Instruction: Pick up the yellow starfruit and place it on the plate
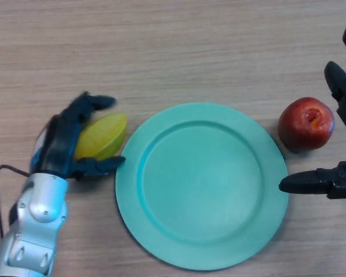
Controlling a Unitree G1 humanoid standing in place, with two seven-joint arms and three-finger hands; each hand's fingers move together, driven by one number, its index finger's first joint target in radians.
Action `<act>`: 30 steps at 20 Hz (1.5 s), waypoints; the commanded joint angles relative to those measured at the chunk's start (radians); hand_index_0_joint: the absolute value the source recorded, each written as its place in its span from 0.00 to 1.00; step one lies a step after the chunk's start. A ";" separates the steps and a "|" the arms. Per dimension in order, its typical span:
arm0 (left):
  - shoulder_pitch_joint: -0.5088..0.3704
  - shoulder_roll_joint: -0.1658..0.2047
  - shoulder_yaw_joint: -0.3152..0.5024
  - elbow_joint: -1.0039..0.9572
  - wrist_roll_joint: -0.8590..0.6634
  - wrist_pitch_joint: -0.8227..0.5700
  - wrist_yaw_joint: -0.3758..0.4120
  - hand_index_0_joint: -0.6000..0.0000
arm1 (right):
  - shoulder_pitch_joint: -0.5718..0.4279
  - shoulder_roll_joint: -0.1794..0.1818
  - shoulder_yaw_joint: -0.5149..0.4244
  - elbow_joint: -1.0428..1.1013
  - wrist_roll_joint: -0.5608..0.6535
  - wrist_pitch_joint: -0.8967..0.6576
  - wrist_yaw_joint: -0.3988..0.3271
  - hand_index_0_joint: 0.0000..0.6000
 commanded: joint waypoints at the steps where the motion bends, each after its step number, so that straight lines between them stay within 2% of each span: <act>1: -0.021 0.025 0.013 -0.036 0.019 -0.052 -0.009 0.00 | -0.022 -0.029 -0.073 -0.057 -0.001 -0.109 0.001 0.00; 7: -0.036 0.062 0.052 -0.055 0.097 -0.168 0.176 0.00 | -0.034 -0.028 -0.048 -0.047 -0.027 -0.109 -0.005 0.00; 11: -0.005 0.053 0.070 -0.223 0.021 -0.143 0.196 0.00 | -0.033 -0.026 -0.041 -0.050 -0.027 -0.108 0.001 0.00; 14: 0.018 0.033 0.037 -0.356 0.045 -0.126 0.170 0.00 | -0.032 -0.022 -0.036 -0.046 -0.026 -0.111 -0.005 0.00; 16: 0.046 -0.002 -0.014 -0.413 0.098 -0.117 0.140 0.00 | -0.039 -0.022 -0.032 -0.046 -0.021 -0.112 -0.013 0.00; 18: 0.074 -0.020 -0.073 -0.433 0.215 -0.125 0.125 0.00 | -0.038 -0.024 -0.032 -0.057 -0.015 -0.101 -0.012 0.00; 19: 0.089 -0.029 -0.108 -0.454 0.186 -0.115 0.103 0.00 | -0.039 -0.024 -0.032 -0.059 -0.013 -0.095 -0.012 0.00; 22: 0.124 -0.035 -0.189 -0.439 0.240 -0.116 0.080 0.00 | -0.038 -0.023 -0.030 -0.063 -0.014 -0.094 -0.014 0.00; 25: 0.154 -0.036 -0.237 -0.450 0.191 -0.047 -0.049 0.00 | -0.040 -0.021 -0.019 -0.063 -0.023 -0.100 -0.017 0.00; 28: 0.164 -0.036 -0.245 -0.451 0.146 0.038 -0.068 0.00 | -0.039 -0.018 -0.009 -0.065 -0.043 -0.103 -0.016 0.00; 30: 0.168 -0.036 -0.236 -0.443 0.145 0.045 -0.078 0.00 | -0.038 -0.014 -0.005 -0.071 -0.039 -0.100 -0.022 0.00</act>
